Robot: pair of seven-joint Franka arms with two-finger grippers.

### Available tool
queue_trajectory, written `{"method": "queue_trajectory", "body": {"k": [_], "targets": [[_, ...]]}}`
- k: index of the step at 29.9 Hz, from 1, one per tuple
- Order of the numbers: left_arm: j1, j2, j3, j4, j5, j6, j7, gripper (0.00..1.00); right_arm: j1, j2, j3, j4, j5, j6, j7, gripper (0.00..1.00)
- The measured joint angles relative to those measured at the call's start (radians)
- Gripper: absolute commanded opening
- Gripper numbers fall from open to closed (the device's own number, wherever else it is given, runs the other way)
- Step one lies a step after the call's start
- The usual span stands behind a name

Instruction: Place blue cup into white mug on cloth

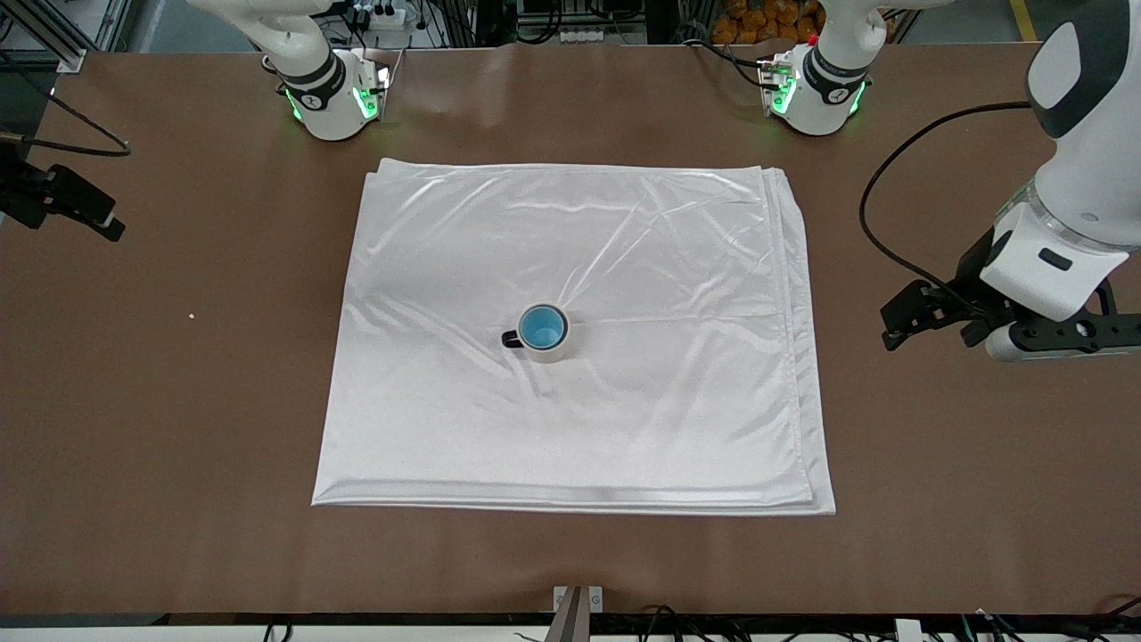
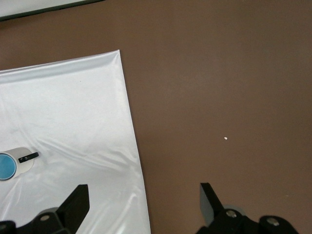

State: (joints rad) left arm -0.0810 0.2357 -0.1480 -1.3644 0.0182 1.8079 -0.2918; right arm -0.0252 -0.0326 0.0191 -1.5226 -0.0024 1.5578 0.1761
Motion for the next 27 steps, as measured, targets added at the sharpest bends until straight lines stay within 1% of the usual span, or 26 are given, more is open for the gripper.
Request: {"method": "queue_trajectory", "body": {"k": [6,13,21,27], "targets": [[-0.002,-0.011,0.027,0.0,0.0,-0.043,0.0,1.0,0.002,0.0,0.0,0.0,0.0,0.001,0.0,1.0],[-0.002,-0.023,0.041,-0.001,0.0,-0.092,0.0,1.0,0.001,0.0,-0.004,0.0,0.0,0.002,0.0,1.0],[0.001,-0.041,0.061,-0.004,0.015,-0.193,0.0,1.0,-0.008,0.0,-0.007,0.009,-0.001,0.003,0.0,1.0],[0.005,-0.049,0.061,-0.011,0.029,-0.206,0.002,1.0,-0.008,0.0,-0.008,0.02,-0.001,0.003,0.0,1.0]]}}
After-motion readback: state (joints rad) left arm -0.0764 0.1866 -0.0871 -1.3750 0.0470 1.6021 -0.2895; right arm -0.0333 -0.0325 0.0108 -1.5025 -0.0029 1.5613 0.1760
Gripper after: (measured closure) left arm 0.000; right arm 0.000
